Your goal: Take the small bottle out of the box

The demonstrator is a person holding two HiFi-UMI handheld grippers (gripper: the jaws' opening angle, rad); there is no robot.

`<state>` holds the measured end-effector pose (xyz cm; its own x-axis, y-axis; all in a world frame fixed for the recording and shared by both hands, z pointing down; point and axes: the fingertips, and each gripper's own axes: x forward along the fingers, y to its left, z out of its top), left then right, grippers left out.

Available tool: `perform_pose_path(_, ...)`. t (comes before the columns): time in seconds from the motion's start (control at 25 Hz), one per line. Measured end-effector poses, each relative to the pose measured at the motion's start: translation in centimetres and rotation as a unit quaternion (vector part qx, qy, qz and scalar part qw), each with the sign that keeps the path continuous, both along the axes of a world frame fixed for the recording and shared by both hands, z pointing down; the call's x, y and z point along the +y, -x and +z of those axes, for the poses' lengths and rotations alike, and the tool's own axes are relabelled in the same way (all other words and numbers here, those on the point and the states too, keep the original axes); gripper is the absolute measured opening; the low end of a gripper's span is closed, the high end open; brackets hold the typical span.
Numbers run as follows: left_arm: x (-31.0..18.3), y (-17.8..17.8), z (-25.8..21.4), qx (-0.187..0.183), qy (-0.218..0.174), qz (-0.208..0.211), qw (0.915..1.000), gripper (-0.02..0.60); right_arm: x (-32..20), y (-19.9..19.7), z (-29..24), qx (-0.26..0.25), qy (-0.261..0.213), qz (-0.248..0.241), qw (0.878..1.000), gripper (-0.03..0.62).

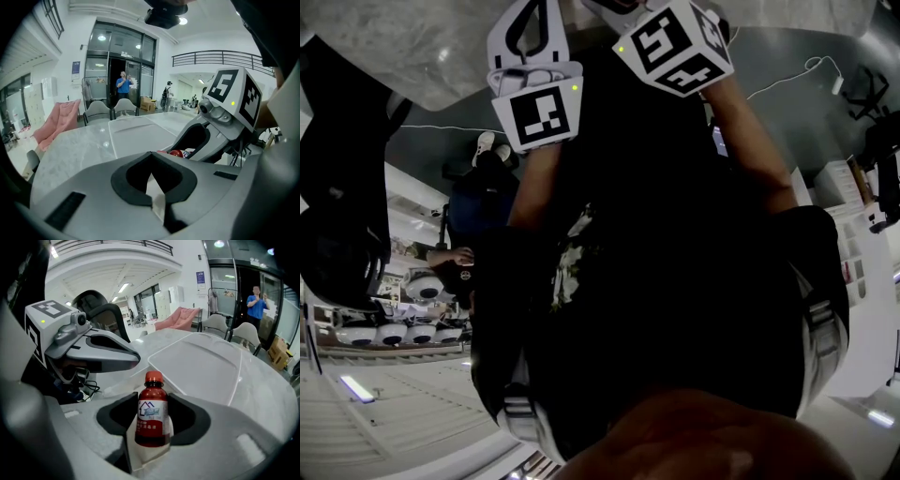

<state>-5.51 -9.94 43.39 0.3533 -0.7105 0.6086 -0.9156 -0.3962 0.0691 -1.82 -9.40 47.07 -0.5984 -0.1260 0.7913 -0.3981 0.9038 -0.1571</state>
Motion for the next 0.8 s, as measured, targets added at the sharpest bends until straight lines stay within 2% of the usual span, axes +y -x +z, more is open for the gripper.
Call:
perform_pose_path(0.4, -0.1, 0.2, -1.3, -0.005, -0.024, 0.026, 0.9994, 0.008, -0.5, 0.4, -1.9, -0.039, -0.026, 0.049, 0.998, 0.201)
perform_pose_path(0.8, 0.5, 0.7, -2.3, 0.0, -0.042, 0.034, 0.9986, 0.008, -0.2, 0.9, -3.3, -0.047, -0.055, 0.07, 0.995, 0.201)
